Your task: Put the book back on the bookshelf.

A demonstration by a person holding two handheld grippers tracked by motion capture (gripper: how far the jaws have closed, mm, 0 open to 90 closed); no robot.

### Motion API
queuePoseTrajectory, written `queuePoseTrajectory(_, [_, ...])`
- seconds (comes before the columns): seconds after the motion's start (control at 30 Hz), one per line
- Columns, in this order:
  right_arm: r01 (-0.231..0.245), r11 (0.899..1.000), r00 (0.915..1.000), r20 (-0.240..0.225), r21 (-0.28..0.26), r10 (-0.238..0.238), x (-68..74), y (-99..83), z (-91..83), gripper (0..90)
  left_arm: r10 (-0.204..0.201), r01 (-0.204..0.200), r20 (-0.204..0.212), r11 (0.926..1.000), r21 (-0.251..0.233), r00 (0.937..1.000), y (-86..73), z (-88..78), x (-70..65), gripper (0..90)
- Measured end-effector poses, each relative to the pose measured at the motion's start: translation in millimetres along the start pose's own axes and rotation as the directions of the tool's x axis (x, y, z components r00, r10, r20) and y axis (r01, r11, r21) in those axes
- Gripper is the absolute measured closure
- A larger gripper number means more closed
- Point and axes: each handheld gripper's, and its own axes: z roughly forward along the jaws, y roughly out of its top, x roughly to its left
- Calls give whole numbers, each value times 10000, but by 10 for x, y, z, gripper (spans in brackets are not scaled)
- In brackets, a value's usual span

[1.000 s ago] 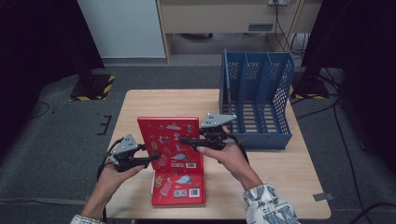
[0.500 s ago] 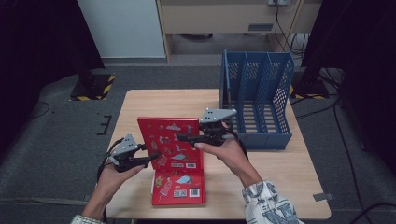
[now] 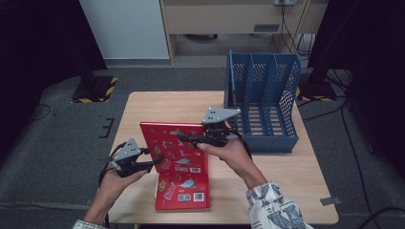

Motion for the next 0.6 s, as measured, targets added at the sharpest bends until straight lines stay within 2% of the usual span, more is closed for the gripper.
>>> queuePoseTrajectory(0.13, [85,10000,9999,-66,10,-85,7,-4,9,641,37,-37,-31,10000,-6,10000,-3,-6,-11,504])
queuePoseTrajectory(0.6, [178,9998,9992,-346,46,-177,18,26,42,661,48,-48,-26,10000,-12,10000,-11,-23,-24,510])
